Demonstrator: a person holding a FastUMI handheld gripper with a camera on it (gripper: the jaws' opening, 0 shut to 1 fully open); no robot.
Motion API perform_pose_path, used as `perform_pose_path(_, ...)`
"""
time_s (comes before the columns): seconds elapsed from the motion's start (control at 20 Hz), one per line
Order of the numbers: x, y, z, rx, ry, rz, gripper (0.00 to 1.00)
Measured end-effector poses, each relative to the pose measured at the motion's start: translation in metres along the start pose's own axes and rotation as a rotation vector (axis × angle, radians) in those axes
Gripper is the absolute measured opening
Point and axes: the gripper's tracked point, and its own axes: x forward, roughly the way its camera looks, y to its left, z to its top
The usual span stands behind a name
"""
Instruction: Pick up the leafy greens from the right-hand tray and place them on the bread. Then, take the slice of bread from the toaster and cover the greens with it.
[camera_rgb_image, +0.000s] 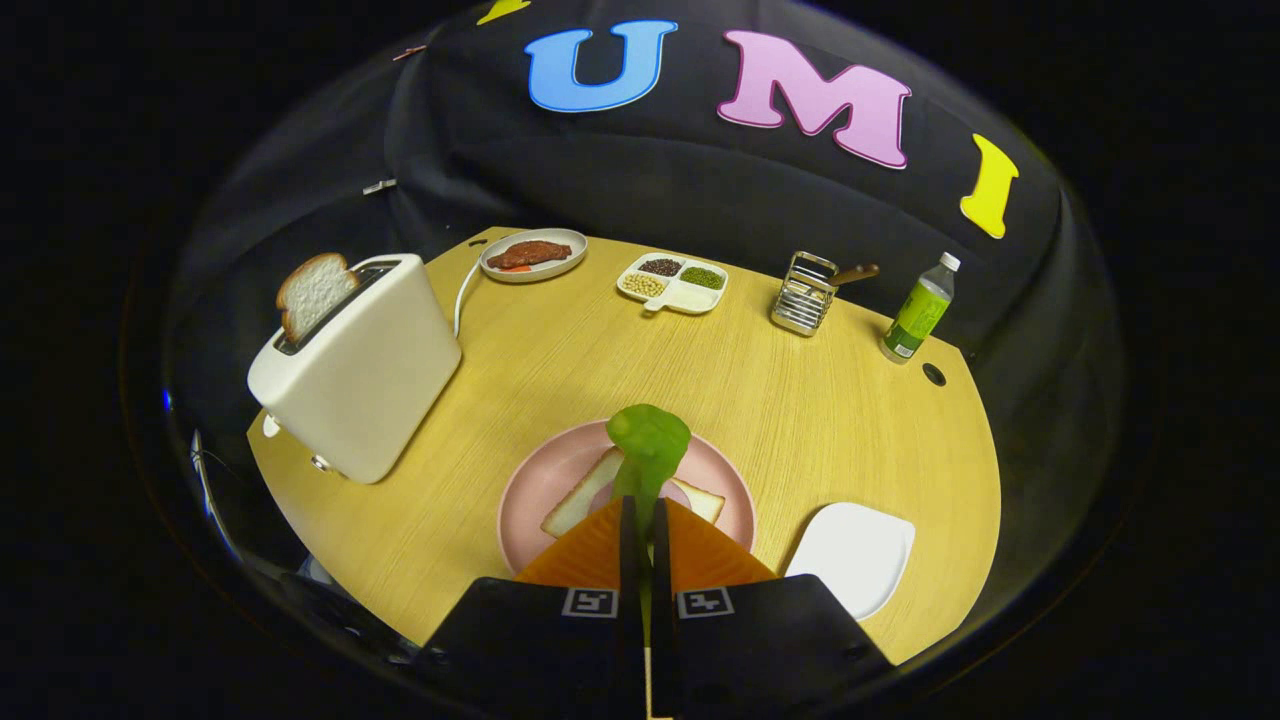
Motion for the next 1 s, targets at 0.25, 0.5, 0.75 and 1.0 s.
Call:
perform_pose_path(0.25, 0.019, 0.009, -0.005, 0.007, 0.031, -0.002, 0.08)
perform_pose_path(0.5, 0.030, 0.011, -0.009, 0.007, 0.047, -0.014, 0.16)
perform_pose_path(0.75, 0.037, 0.021, -0.018, 0.002, 0.071, 0.003, 0.33)
perform_pose_path(1.0, 0.038, 0.027, -0.021, 0.012, 0.079, 0.004, 0.80)
